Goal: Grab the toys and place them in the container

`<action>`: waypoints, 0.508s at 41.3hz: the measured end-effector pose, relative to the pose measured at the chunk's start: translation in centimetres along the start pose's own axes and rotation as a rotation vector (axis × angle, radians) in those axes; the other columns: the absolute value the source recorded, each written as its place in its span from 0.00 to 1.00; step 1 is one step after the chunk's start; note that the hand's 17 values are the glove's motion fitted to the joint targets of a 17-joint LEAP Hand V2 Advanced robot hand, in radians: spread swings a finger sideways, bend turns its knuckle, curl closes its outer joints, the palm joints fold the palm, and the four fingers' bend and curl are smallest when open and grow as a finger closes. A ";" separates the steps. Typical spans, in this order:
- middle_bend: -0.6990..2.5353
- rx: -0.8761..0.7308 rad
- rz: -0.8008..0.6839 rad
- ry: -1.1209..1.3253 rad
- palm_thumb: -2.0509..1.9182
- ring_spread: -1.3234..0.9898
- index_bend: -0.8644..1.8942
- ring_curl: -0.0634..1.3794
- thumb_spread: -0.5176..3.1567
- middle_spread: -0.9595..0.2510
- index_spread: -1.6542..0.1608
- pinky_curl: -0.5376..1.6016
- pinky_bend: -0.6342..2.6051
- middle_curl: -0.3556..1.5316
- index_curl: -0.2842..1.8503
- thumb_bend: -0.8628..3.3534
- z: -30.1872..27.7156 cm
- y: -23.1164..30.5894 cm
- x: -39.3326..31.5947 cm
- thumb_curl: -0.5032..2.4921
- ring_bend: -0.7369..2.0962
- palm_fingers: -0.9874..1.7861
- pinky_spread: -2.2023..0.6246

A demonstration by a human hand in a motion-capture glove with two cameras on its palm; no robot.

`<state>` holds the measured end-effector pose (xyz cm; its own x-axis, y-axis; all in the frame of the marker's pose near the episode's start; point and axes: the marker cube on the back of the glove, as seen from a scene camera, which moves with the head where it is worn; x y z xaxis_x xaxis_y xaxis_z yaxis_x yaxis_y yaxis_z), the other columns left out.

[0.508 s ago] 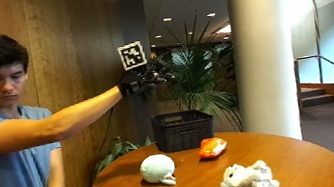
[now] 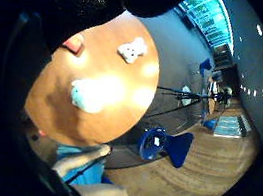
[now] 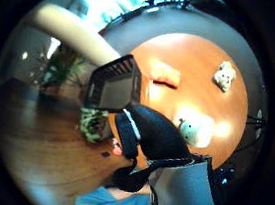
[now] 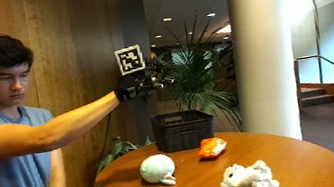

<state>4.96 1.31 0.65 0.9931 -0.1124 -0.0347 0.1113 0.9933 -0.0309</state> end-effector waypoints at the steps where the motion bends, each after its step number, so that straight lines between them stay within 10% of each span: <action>1: 0.27 -0.003 -0.026 -0.019 0.51 0.58 0.37 0.09 0.46 0.79 0.75 0.37 0.42 0.27 0.22 0.20 0.3 0.3 0.3 0.20 0.33 0.39 0.79; 21: 0.27 -0.186 0.117 0.180 0.50 0.59 0.34 0.13 0.44 0.81 0.75 0.41 0.50 0.31 0.22 0.19 12.1 3.7 7.1 0.22 0.34 0.31 0.81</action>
<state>12.91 4.52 12.38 0.9743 -0.0170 -0.2248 -0.0287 0.9797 -0.1985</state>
